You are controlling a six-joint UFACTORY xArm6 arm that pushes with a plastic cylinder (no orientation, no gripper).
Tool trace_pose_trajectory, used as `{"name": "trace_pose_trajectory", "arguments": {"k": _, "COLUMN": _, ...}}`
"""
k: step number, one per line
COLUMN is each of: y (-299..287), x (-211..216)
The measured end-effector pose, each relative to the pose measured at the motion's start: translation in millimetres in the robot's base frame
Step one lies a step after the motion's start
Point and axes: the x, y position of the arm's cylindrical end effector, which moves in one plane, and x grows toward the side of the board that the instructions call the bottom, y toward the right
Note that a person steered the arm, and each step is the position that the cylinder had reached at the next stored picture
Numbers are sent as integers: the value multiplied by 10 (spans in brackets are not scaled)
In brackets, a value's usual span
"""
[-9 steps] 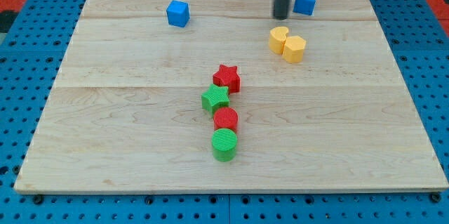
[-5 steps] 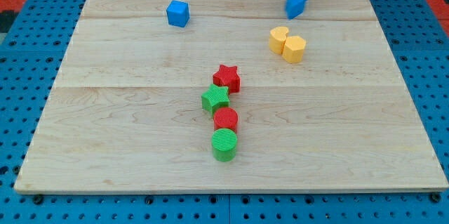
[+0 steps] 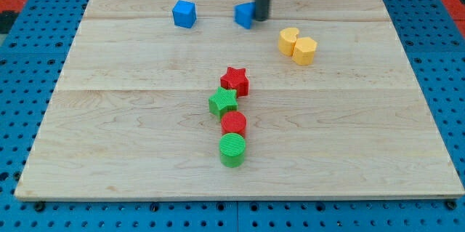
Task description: Push the blue triangle into the blue cube
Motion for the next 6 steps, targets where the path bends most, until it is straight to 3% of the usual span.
{"name": "trace_pose_trajectory", "arguments": {"k": 2, "y": -752, "x": 12}}
{"name": "trace_pose_trajectory", "arguments": {"k": 4, "y": -391, "x": 534}}
{"name": "trace_pose_trajectory", "arguments": {"k": 6, "y": -1116, "x": 680}}
